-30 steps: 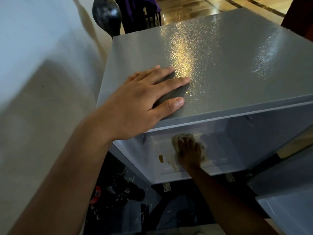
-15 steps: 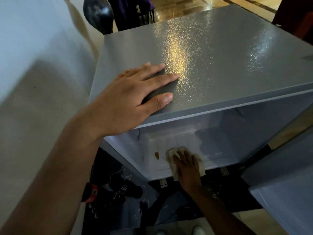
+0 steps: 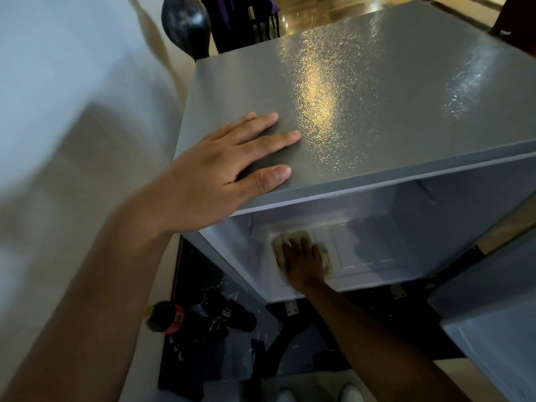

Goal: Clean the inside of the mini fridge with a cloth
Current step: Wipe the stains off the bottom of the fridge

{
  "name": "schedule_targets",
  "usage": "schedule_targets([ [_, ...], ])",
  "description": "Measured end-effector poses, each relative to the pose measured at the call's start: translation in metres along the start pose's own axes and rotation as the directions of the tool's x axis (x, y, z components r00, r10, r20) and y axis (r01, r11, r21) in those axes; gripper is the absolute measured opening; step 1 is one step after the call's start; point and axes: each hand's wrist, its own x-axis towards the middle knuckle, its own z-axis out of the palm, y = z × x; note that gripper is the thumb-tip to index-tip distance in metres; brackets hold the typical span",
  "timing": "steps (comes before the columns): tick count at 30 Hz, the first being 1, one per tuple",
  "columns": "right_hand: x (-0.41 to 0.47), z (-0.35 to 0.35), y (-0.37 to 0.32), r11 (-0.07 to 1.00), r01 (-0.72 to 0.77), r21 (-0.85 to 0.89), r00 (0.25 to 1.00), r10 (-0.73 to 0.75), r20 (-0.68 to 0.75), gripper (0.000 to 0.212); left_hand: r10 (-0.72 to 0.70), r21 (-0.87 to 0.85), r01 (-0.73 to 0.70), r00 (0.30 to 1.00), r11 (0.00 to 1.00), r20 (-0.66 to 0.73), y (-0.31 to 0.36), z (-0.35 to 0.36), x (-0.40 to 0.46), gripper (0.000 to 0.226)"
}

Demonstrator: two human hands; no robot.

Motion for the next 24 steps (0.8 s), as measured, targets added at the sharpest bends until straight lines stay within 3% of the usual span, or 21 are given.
schedule_targets([
  [4, -0.016, 0.023, 0.01, 1.0, 0.015, 0.007, 0.998, -0.015, -0.062, 0.064, -0.003, 0.002, 0.003, 1.0, 1.0, -0.024, 0.001, 0.003, 0.001, 0.056],
  [8, -0.038, 0.038, 0.035, 0.995, 0.093, 0.045, 0.967, -0.079, -0.242, 0.046, 0.009, 0.01, -0.009, 0.999, 1.0, -0.051, 0.001, 0.005, 0.0, 0.056],
  [14, -0.047, 0.032, 0.072, 0.982, -0.146, 0.124, 0.935, 0.178, -0.308, 0.05, 0.006, 0.026, -0.004, 0.999, 1.0, -0.048, 0.002, 0.005, 0.001, 0.058],
  [16, -0.045, 0.033, 0.074, 0.974, -0.156, 0.162, 0.921, 0.203, -0.332, 0.046, 0.006, 0.023, -0.005, 0.999, 1.0, -0.048, 0.002, 0.006, 0.001, 0.058],
  [20, -0.059, 0.052, 0.067, 0.979, 0.014, 0.202, 0.898, 0.077, -0.432, 0.051, 0.018, 0.013, -0.017, 0.998, 1.0, -0.057, 0.001, 0.005, 0.001, 0.058],
  [24, -0.079, 0.059, 0.031, 0.916, 0.248, 0.316, 0.837, -0.039, -0.546, 0.035, 0.025, 0.023, -0.024, 0.998, 0.999, -0.065, 0.0, 0.005, 0.001, 0.058],
])
